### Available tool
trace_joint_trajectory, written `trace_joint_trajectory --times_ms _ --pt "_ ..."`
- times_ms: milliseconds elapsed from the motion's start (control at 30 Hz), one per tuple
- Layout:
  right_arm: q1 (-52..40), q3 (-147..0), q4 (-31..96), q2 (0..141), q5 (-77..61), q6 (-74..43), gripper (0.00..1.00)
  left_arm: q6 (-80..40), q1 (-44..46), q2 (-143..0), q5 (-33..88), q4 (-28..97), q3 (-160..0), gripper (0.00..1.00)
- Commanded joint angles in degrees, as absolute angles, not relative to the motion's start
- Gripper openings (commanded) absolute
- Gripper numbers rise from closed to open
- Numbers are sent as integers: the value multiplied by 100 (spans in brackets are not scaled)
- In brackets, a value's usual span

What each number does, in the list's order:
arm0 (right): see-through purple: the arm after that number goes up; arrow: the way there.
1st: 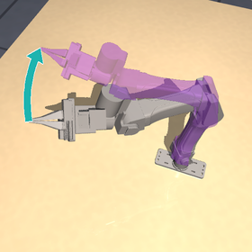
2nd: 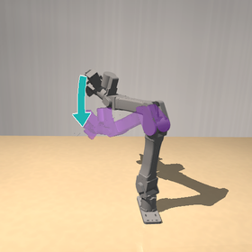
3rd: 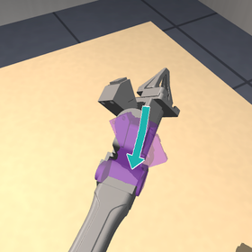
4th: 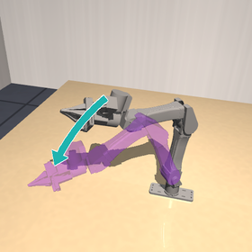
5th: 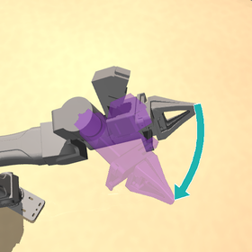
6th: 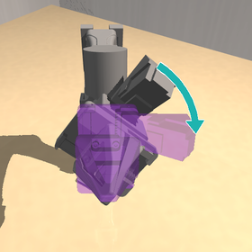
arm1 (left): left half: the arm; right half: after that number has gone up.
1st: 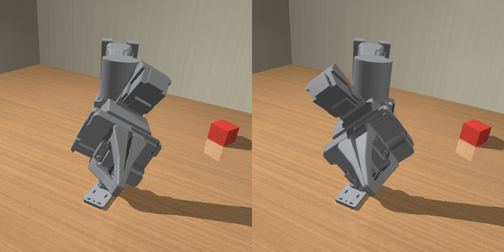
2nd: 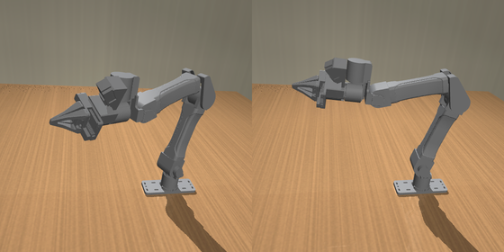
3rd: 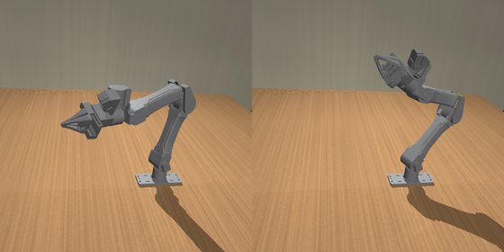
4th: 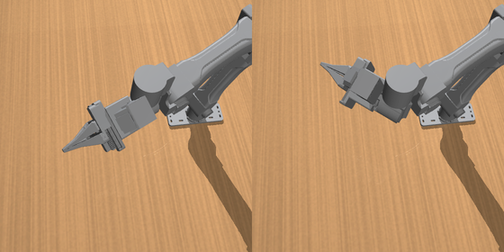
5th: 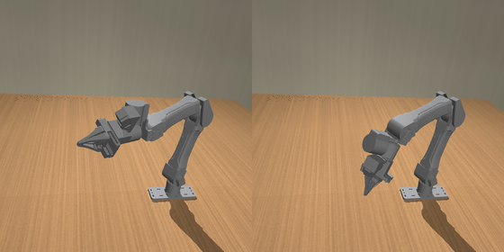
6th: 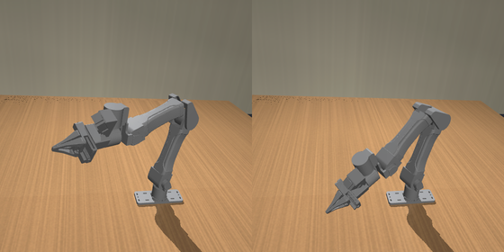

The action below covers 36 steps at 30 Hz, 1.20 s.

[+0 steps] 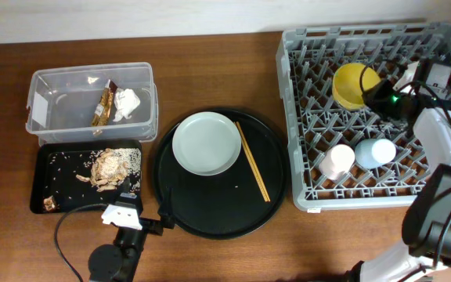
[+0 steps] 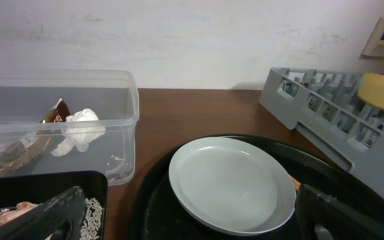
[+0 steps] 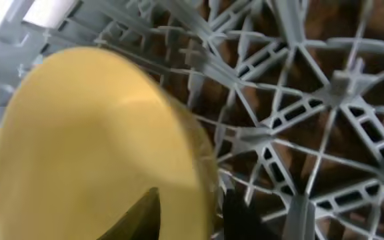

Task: Sort waste into correct bins and load items into the dishwasher rack
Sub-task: 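Grasp the yellow bowl with the right gripper and place it in the rack, then grasp the grey plate with the right gripper and lift it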

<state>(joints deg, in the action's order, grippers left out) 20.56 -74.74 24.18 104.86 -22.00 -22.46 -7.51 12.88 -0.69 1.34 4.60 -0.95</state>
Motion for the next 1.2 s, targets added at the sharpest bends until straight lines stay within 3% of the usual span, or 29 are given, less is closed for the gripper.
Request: trace_joint_trajectory --times_ms 0,100,167,200,233,300,433,500,600,667,833,900,967,1033,1100,1167 --pt "2067 -7559 2379 10420 -2351 -2281 4 -679 1295 -40 174 456 -51 99" --pt "2005 -7728 2637 9625 -1811 -1925 4 -679 1295 -40 176 456 -51 99" --pt "1354 -7754 2825 8737 412 -854 4 -679 1295 -40 174 456 -51 99" --pt "810 -7754 2834 8538 2536 -617 4 -679 1295 -40 174 456 -51 99" --pt "329 -7741 2762 8604 4486 -617 4 -679 1295 -40 174 456 -51 99" --pt "-71 -7732 2637 9148 6123 -325 4 -679 1295 -40 176 456 -51 99" --pt "-137 -7732 2390 10761 7679 298 4 -679 1295 -40 174 456 -51 99" --pt "-384 -7732 2373 10989 7507 303 7 -679 1295 -40 174 456 -51 99" --pt "-906 -7732 2401 10989 7244 711 43 -679 1295 -40 174 456 -51 99" --pt "-1162 -7734 2580 10971 7269 711 54 -679 1295 -40 174 456 -51 99" --pt "-1835 -7745 2683 10333 7168 707 57 -679 1295 -40 176 456 -51 99" --pt "-1896 -7789 3175 9491 4724 338 60 -679 1295 -40 174 456 -51 99" --pt "-1260 -7909 3415 8906 2563 -246 63 -679 1295 -40 174 456 -51 99" --pt "832 -8064 3977 8565 -718 -1028 67 -679 1295 -40 174 456 -51 99" --pt "2233 -8062 4525 8923 -2143 -1323 66 -679 1295 -40 174 456 -51 99" --pt "3046 -8062 4692 9494 -2506 -1555 66 -679 1295 -40 174 456 -51 99"
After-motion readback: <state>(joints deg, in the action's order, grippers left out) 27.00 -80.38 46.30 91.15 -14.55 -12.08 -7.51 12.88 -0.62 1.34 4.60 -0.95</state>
